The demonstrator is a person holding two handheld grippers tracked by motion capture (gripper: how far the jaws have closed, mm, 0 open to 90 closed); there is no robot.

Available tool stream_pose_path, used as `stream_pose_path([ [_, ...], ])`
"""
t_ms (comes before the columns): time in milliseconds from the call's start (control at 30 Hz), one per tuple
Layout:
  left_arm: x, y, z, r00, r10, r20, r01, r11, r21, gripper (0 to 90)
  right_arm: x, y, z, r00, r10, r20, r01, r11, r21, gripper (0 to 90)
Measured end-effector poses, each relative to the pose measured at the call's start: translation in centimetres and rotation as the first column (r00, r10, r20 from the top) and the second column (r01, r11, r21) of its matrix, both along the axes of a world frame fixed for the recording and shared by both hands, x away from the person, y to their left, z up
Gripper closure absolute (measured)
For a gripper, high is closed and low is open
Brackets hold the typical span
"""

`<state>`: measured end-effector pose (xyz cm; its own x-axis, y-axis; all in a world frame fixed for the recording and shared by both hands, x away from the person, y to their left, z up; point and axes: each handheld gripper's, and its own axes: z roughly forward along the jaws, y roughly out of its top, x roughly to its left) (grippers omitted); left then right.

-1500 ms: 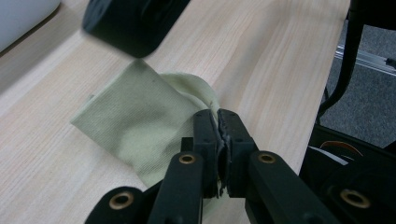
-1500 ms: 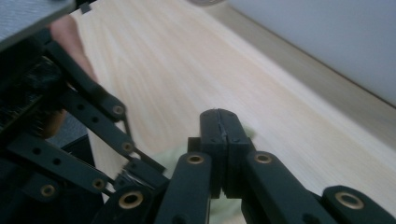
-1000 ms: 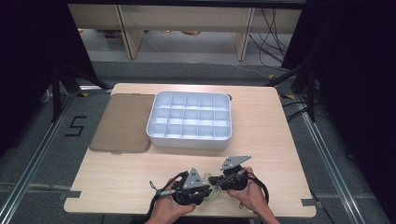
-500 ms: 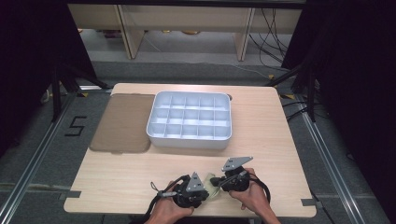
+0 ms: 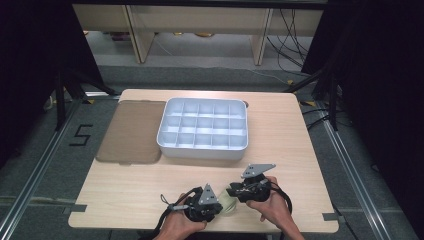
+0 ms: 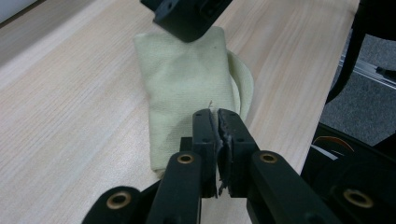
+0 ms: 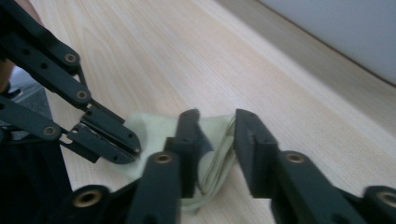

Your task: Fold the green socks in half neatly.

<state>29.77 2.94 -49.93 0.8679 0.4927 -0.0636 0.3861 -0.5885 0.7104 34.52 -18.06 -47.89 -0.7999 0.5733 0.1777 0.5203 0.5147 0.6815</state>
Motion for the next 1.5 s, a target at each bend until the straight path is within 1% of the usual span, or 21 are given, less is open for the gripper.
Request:
stream_pose_path([
  [33,0.1,0.0,0.0,1.0000,-0.005,-0.002,0.005,1.0000,0.002,85.4,0.2,0.4,-0.2,0.9998,0.003,-0.020,-0.003,0.9998,-0.017,58.5],
  [67,0.1,0.0,0.0,1.0000,-0.005,-0.002,0.005,1.0000,0.002,85.4,0.2,0.4,-0.2,0.9998,0.003,-0.020,-0.003,0.9998,-0.017,58.5],
  [100,0.0,0.0,0.0,0.9999,-0.008,-0.010,0.008,0.9999,-0.006,85.4,0.3,0.8,-0.5,0.9982,0.024,-0.055,-0.027,0.9987,-0.043,50.6],
  [200,0.0,0.0,-0.1,1.0000,-0.001,-0.006,0.001,0.9999,-0.010,85.4,0.4,1.3,-1.0,0.9958,0.027,-0.088,-0.033,0.9972,-0.068,47.9],
  [333,0.0,0.0,-0.1,1.0000,-0.002,0.001,0.002,1.0000,0.000,85.4,0.9,1.4,-1.6,0.9970,0.012,-0.077,-0.019,0.9958,-0.090,41.0],
  [433,0.0,0.0,-0.1,1.0000,-0.002,0.002,0.002,1.0000,0.000,85.4,1.2,1.5,-1.8,0.9952,0.018,-0.096,-0.026,0.9958,-0.088,40.4],
  [567,0.1,0.0,-0.1,1.0000,-0.009,0.002,0.009,1.0000,0.002,85.3,1.5,1.3,-2.0,0.9927,0.033,-0.116,-0.041,0.9969,-0.067,42.9],
  [633,0.1,0.1,-0.1,0.9999,-0.014,0.002,0.014,0.9999,0.002,85.3,1.4,1.3,-2.1,0.9916,0.042,-0.122,-0.049,0.9973,-0.054,47.4],
  [700,0.0,0.0,-0.1,0.9999,-0.009,-0.005,0.009,0.9999,-0.014,85.3,1.3,1.2,-2.2,0.9874,0.056,-0.148,-0.060,0.9978,-0.028,57.2],
  [867,0.0,0.1,-0.1,0.9997,-0.001,-0.024,0.000,0.9997,-0.024,84.8,1.2,1.0,-2.4,0.9844,0.051,-0.168,-0.050,0.9987,0.010,66.9],
  [933,0.1,0.2,0.0,0.9997,-0.016,-0.019,0.016,0.9997,-0.018,83.0,1.0,1.1,-2.3,0.9839,0.036,-0.175,-0.036,0.9993,0.007,68.5],
  [967,0.0,0.2,0.0,0.9997,-0.008,-0.025,0.007,0.9992,-0.038,80.2,1.0,1.2,-2.3,0.9858,0.035,-0.164,-0.035,0.9994,0.003,69.0],
  [1067,-0.3,0.5,0.4,1.0000,0.005,-0.002,-0.005,0.9989,-0.046,72.6,0.8,1.3,-2.2,0.9889,0.038,-0.144,-0.039,0.9992,-0.002,69.9],
  [1100,-0.4,0.6,0.4,0.9998,0.019,-0.009,-0.020,0.9977,-0.065,71.2,0.8,1.3,-2.2,0.9884,0.037,-0.148,-0.037,0.9993,-0.002,70.0],
  [1167,-0.7,1.2,0.6,0.9997,0.021,-0.012,-0.022,0.9975,-0.068,68.3,0.6,1.3,-2.1,0.9879,0.016,-0.155,-0.018,0.9998,-0.007,70.1],
  [1200,-0.9,1.4,0.6,0.9997,0.017,-0.015,-0.019,0.9955,-0.093,66.4,0.6,1.3,-2.1,0.9879,0.015,-0.154,-0.016,0.9998,-0.008,70.2],
  [1233,-1.2,2.0,0.8,0.9989,0.041,-0.024,-0.043,0.9921,-0.118,62.3,0.5,1.3,-2.1,0.9883,0.011,-0.152,-0.013,0.9999,-0.008,70.2],
  [1300,-1.1,2.5,1.0,0.9991,0.036,-0.022,-0.038,0.9939,-0.104,60.8,0.5,1.3,-2.1,0.9883,0.014,-0.152,-0.015,0.9999,-0.007,70.2],
  [1367,-1.2,3.0,0.9,0.9984,0.047,-0.030,-0.051,0.9909,-0.125,56.1,0.5,1.3,-2.1,0.9887,0.013,-0.150,-0.014,0.9999,-0.006,70.2],
  [1467,-1.4,4.2,0.8,0.9973,0.065,-0.034,-0.068,0.9908,-0.117,52.6,0.5,1.3,-2.2,0.9908,0.016,-0.134,-0.017,0.9998,-0.008,70.2],
  [1500,-1.6,4.5,0.7,0.9956,0.082,-0.046,-0.087,0.9877,-0.130,51.2,0.4,1.3,-2.1,0.9894,0.013,-0.145,-0.014,0.9999,-0.007,70.2],
])
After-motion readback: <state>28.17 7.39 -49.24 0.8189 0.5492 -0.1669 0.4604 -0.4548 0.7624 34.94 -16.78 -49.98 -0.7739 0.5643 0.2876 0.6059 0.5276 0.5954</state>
